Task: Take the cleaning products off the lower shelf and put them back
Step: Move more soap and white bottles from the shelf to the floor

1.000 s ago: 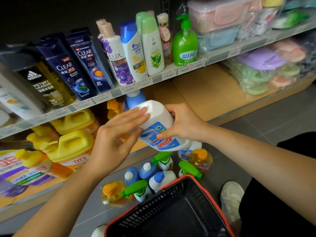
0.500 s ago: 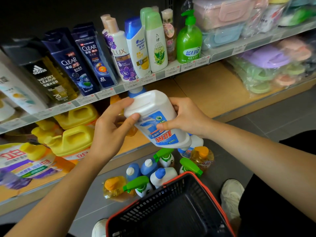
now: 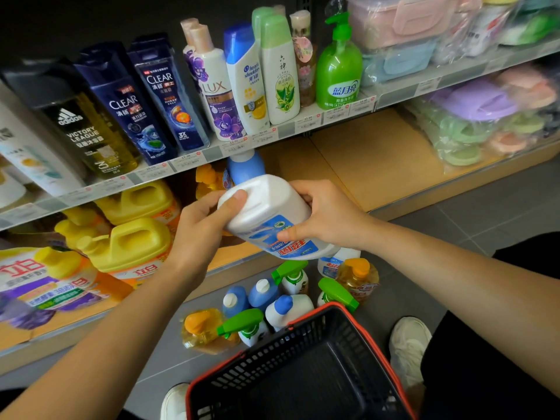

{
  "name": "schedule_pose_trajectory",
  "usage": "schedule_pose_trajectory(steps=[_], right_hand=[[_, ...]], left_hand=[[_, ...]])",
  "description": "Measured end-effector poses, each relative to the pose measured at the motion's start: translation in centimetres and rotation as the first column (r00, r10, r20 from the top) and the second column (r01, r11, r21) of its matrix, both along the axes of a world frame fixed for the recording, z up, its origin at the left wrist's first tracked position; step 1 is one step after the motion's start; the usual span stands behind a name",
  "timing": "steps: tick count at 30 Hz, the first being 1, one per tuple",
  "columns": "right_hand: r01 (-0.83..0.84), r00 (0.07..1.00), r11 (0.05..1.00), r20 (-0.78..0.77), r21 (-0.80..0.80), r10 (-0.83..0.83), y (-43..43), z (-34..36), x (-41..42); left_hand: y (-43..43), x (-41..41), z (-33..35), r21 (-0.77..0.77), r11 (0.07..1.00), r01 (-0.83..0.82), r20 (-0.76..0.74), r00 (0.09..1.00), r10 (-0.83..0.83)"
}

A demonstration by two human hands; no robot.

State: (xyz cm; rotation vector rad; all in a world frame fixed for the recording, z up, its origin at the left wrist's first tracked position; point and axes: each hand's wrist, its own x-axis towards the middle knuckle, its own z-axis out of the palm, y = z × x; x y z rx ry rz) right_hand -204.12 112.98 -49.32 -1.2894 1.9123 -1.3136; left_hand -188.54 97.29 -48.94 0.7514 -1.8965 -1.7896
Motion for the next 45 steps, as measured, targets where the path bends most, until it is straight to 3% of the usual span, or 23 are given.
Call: schedule_pose_trajectory(steps=[3, 8, 15, 19, 24, 31, 33, 36, 38, 42, 45], right_hand=[[0.034, 0.995, 0.999, 0.096, -0.020, -0.032, -0.2, -0.1, -0.4], [0.094, 0.971, 0.993, 0.229, -0.078, -0.074, -0.3, -0.4, -1.0], [0.183, 0.871, 0.963, 0.487, -0.196, -0.066, -0.4, -0.5, -1.3], [0.165, 0.825, 0.959, 0.566, -0.228, -0.007, -0.2, 0.0, -1.5], [0.094, 0.845, 0.976, 0.534, -0.195, 0.025, -0.2, 0.2, -1.1], [-0.009, 0.886, 0.993, 0.460, -0.117, 0.062, -0.4, -0.9, -0.7], [-0.064, 0.907, 0.998, 0.415, -0.027, 0.069, -0.3, -1.7, -1.0], [-0.167, 0.954, 0.953, 0.287, 0.254, 0.091, 0.4, -4.0, -1.4], [-0.190, 0.954, 0.924, 0.286, 0.331, 0.094, 1.0, -5.4, -1.5], [-0.116, 0.947, 0.965, 0.320, 0.235, 0.036, 1.4, -5.2, -1.6], [-0.014, 0.950, 0.986, 0.309, 0.164, -0.038, 1.8, -3.8, -2.3]], left_hand=[[-0.4, 0.0, 0.1, 0.011, 1.000, -0.012, -0.057, 0.998, 0.012], [-0.8, 0.4, 0.3, -0.056, 0.988, 0.145, -0.120, 0.981, -0.150], [0.2, -0.1, -1.8, -0.036, 0.957, 0.287, 0.014, 0.958, -0.286], [0.3, -0.4, -2.0, -0.015, 0.949, 0.316, -0.031, 0.948, -0.316], [0.2, -0.9, -1.0, -0.041, 0.959, 0.282, -0.165, 0.944, -0.285], [-0.2, -0.3, -1.2, -0.027, 0.977, 0.213, -0.172, 0.961, -0.215], [-0.2, -0.1, -1.2, -0.005, 0.986, 0.168, -0.187, 0.968, -0.166], [-0.4, 0.3, -1.3, 0.093, 0.993, 0.066, -0.205, 0.978, -0.046], [-0.7, 0.6, -1.6, 0.177, 0.984, -0.005, -0.193, 0.980, 0.039], [-1.5, 1.0, -2.7, 0.349, 0.936, -0.036, -0.200, 0.973, 0.112], [-1.8, 1.0, -3.5, 0.463, 0.879, -0.113, 0.007, 0.992, 0.124]])
